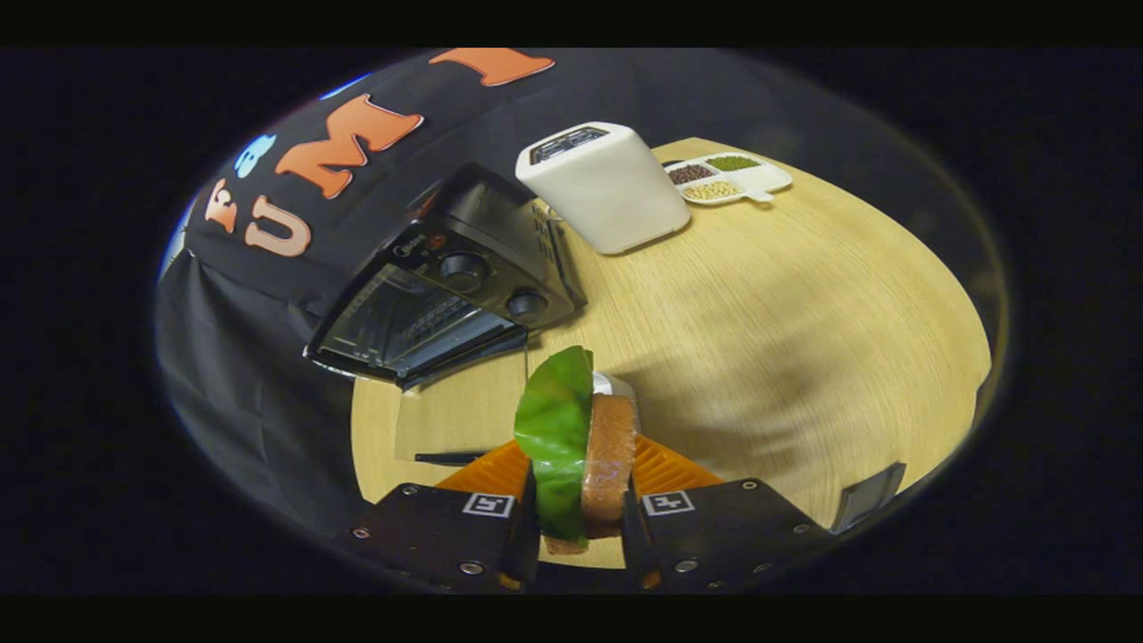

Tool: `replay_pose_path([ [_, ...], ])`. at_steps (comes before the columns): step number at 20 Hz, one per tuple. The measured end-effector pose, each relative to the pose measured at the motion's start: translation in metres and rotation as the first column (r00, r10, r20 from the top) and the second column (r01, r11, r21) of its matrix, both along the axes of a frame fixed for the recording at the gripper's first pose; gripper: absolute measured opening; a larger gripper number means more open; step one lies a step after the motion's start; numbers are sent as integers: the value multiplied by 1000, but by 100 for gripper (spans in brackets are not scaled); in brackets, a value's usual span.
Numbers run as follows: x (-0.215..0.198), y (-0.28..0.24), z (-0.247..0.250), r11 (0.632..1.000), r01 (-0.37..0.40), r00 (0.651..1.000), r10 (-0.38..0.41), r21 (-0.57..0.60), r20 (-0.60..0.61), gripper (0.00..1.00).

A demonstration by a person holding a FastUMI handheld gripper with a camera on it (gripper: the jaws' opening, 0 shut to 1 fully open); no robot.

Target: Open the toaster oven, put the food inside, and close the toaster oven door.

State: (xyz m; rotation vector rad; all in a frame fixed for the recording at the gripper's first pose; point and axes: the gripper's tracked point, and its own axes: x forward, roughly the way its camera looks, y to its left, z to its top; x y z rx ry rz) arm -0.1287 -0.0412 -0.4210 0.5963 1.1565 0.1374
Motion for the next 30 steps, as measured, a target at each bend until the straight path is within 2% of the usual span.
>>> replay_pose_path([
  [7,12,-3,44,999,49,995,-47,-21,93,38],
  [14,33,37,97,996,54,978,-67,71,196,38],
  [23,50,136,94,977,26,976,-72,213,208,38],
  [30,76,178,84,942,88,968,-158,323,196,38],
])
